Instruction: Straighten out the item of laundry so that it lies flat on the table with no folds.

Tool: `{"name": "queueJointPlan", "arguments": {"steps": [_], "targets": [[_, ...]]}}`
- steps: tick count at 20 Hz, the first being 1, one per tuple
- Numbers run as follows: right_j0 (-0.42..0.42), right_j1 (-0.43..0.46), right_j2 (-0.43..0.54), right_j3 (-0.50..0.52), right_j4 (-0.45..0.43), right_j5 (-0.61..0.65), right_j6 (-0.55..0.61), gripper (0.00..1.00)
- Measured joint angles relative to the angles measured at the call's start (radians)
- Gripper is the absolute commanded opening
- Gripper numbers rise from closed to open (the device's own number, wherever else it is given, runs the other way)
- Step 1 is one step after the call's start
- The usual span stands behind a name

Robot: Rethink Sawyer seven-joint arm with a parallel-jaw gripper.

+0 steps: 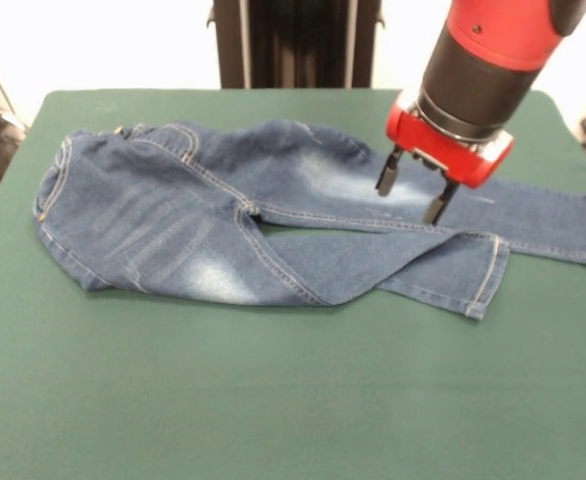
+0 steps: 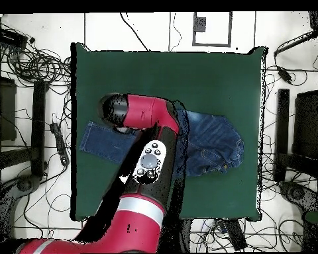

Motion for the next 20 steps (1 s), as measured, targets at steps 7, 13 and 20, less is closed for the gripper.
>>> {"name": "queueJointPlan", "arguments": {"steps": [7, 13, 20], "targets": [[-0.001, -0.001, 0.004, -0.024, 0.0, 0.015, 0.0, 1.0], [-0.001, -0.001, 0.011, -0.029, 0.0, 0.015, 0.0, 1.0], [-0.001, 0.002, 0.021, -0.029, 0.0, 0.015, 0.0, 1.0]]}}
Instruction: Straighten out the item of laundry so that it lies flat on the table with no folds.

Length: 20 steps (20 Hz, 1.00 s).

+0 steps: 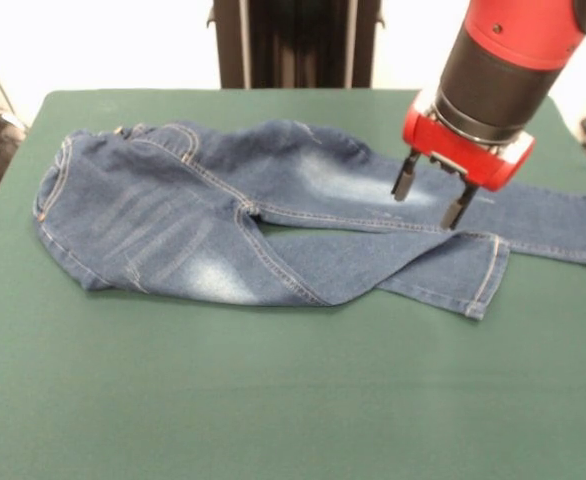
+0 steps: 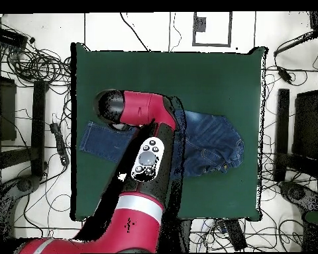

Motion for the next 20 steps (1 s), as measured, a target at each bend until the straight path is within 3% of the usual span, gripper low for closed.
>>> {"name": "queueJointPlan", "arguments": {"steps": [20], "targets": [[0.004, 0.016, 0.037, 0.0, 0.006, -0.067, 0.0, 1.0]]}}
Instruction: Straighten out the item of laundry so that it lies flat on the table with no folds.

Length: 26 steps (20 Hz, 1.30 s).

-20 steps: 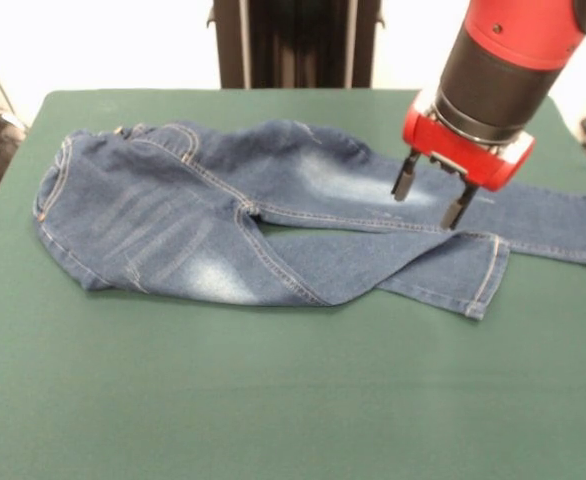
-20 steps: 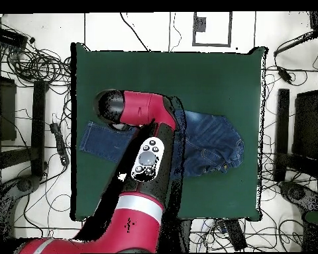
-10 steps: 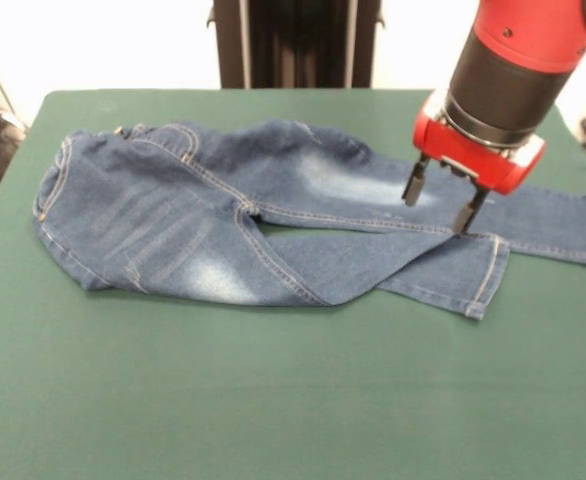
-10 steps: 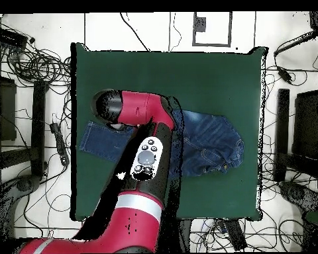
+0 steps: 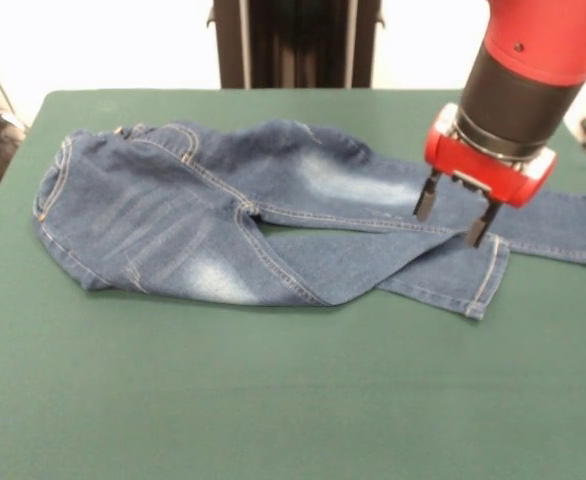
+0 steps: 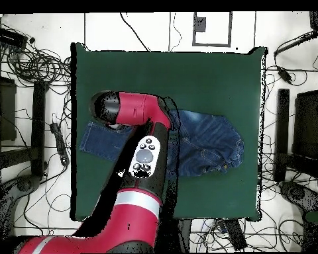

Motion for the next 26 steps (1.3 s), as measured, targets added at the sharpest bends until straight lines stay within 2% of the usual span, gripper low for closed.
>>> {"name": "queueJointPlan", "arguments": {"steps": [17, 26], "targets": [[0.01, 0.109, 0.0, 0.014, -0.003, -0.034, 0.0, 1.0], [0.014, 0.102, -0.004, 0.031, -0.003, -0.034, 0.0, 1.0]]}}
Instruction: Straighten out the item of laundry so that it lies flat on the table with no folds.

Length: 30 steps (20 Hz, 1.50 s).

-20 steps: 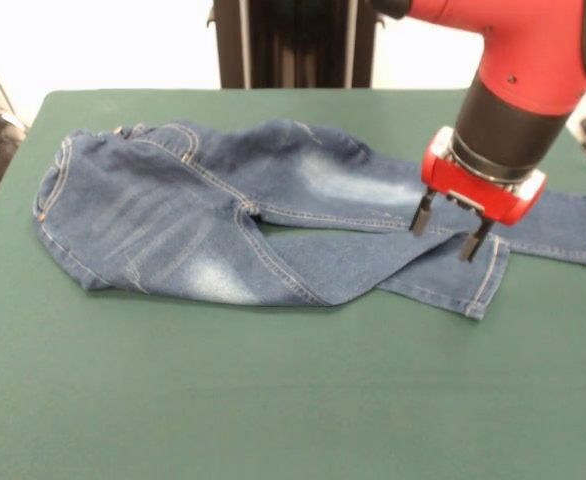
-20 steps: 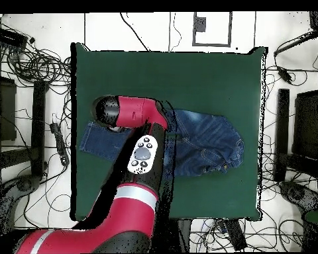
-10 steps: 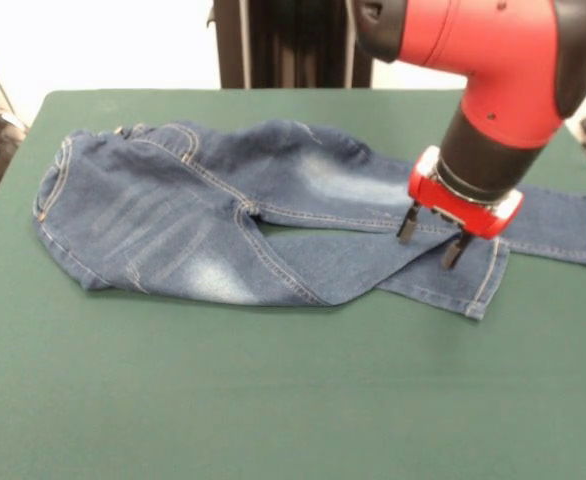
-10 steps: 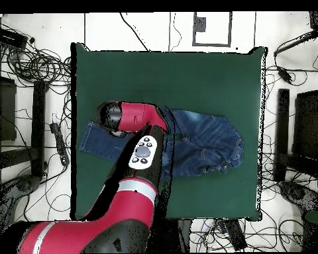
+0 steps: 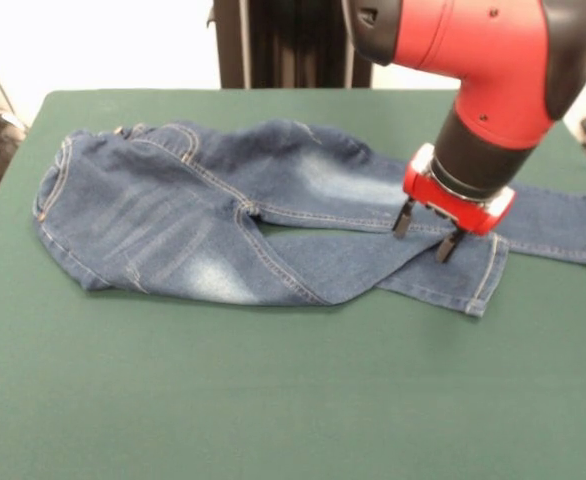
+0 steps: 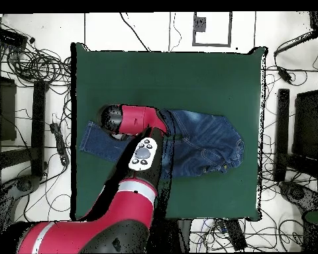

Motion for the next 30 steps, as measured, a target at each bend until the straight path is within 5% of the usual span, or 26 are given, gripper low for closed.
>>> {"name": "queueJointPlan", "arguments": {"steps": [10, 11, 30], "targets": [[0.003, 0.0, -0.006, 0.001, 0.0, 0.009, 0.0, 1.0], [0.006, 0.0, -0.012, 0.002, 0.0, 0.018, 0.0, 0.0], [0.019, -0.002, -0.03, 0.003, 0.0, 0.104, 0.0, 0.0]]}}
